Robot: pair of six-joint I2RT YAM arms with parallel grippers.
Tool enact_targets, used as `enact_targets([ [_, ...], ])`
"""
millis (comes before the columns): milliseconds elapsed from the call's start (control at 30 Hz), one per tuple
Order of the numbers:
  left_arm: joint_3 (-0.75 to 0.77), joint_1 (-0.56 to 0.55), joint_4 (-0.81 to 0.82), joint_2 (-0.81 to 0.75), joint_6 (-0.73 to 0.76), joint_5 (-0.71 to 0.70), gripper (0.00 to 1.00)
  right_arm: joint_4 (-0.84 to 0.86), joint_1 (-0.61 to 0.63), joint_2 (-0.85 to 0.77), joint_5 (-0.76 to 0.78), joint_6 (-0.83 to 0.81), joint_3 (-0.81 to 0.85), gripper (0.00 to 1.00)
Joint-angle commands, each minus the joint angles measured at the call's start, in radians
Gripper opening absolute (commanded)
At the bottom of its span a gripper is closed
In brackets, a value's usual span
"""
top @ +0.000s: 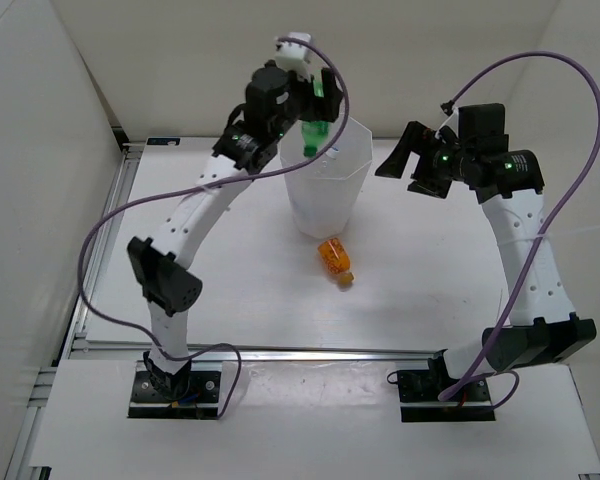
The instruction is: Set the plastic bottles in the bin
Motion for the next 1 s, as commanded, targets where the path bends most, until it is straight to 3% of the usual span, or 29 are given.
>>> enact_targets([
  [0, -0.007, 0.005, -0.076, 0.062, -0.014, 0.085, 1.0, 0.018, -0.022, -0.034, 0.031, -0.016, 0.017, 0.99],
  [167, -0.075, 0.005, -0.076, -0.034, -0.037, 0.026, 1.0, 0.018, -0.022, -0.103, 0.062, -0.034, -0.078, 0.99],
  [300, -0.297, 0.025, -0.076, -0.226, -0.042, -0.221, 1.0, 0.041, -0.005, -0.163, 0.075, -0.054, -0.245, 0.99],
  [400, -0.502, 0.074, -0.076, -0.443, -0.186, -0.375, 1.0, 0.104, 0.079, -0.209, 0.135, -0.054, -0.418, 0.99],
  [433, -0.652, 0.085, -0.076, -0.558, -0.207, -0.375, 1.0, 0.144, 0.108, -0.22, 0.187, -0.065, -0.456, 0.99],
  [633, -1.125, 0.109, -0.085, -0.902, -0.281, -0.342, 1.0, 0.244, 0.328, -0.164, 0.381, -0.113, -0.631, 0.99],
  [733, -1.271, 0.109, -0.097, -1.054, -0.321, -0.303, 1.0, 0.3, 0.415, -0.058, 0.476, -0.122, -0.677, 0.99],
  [967, -1.359, 0.109, -0.261, -1.174, -0.364, -0.2, 1.0, 0.765, 0.512, -0.036, 0.51, -0.227, -0.883, 0.99],
])
